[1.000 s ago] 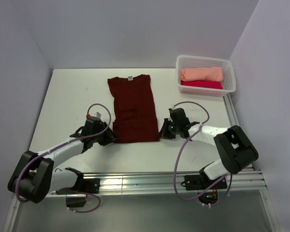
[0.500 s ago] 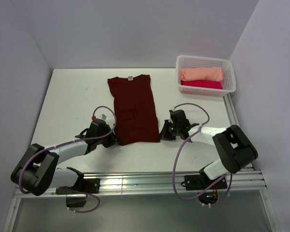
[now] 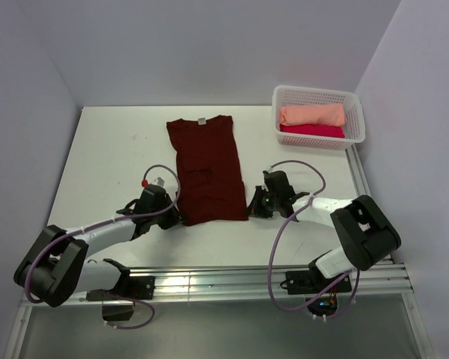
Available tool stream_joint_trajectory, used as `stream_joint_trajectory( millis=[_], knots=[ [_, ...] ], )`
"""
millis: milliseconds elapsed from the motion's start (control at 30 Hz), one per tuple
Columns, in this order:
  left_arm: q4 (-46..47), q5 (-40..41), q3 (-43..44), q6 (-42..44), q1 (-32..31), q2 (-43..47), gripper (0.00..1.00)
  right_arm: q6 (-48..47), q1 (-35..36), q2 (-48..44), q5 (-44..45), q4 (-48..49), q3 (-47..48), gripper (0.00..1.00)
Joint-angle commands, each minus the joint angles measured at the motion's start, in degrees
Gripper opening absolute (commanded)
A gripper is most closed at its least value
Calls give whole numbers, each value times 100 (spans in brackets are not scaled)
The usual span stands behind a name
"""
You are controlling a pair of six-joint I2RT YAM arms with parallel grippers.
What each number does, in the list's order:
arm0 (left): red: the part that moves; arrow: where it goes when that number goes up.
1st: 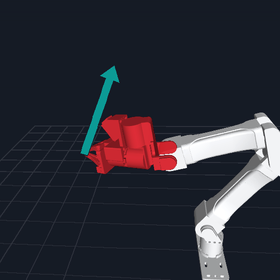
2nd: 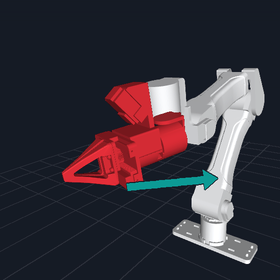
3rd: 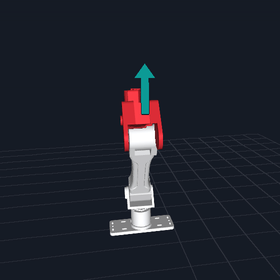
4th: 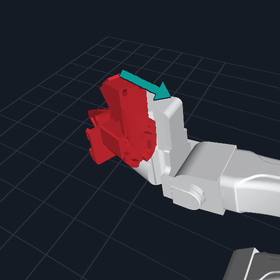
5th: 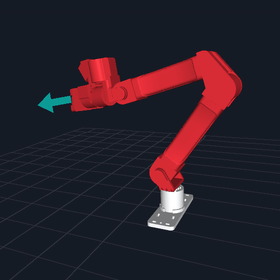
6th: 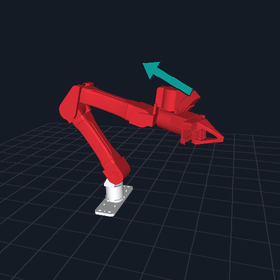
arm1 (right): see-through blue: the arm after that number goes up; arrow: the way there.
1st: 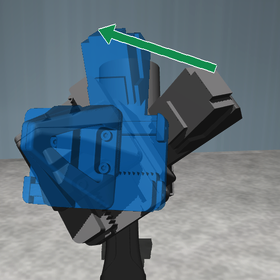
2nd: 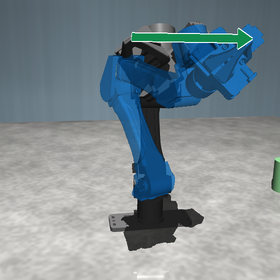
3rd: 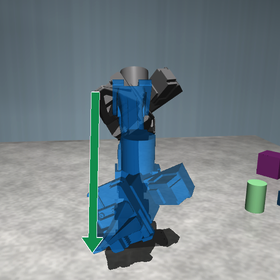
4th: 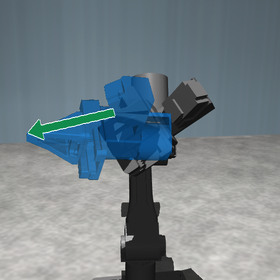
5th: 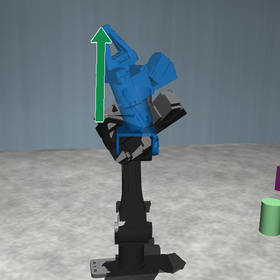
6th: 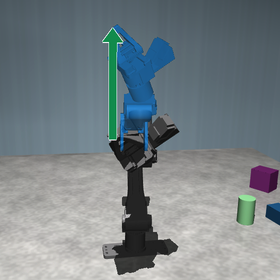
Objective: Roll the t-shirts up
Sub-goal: Roll the tshirt
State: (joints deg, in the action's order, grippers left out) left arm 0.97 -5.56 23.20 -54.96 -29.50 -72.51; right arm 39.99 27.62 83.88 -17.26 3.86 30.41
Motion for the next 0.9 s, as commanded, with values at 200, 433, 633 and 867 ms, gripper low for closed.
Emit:
stream_joint_trajectory(
  millis=[200, 433, 633, 867],
  knots=[
    [-1090, 521, -184, 21, -21, 360, 3, -149, 33, -319, 451, -702, -220, 0],
    [-1495, 688, -228, -67, -21, 905, 20, -53, 33, -495, 267, -624, -387, 0],
    [-1407, 600, -448, -164, -21, 1150, 38, 70, 121, -574, 231, -535, -536, 0],
    [-1635, 600, -492, -164, -30, 1538, 53, 115, 148, -785, 267, -597, -616, 1]
  ],
)
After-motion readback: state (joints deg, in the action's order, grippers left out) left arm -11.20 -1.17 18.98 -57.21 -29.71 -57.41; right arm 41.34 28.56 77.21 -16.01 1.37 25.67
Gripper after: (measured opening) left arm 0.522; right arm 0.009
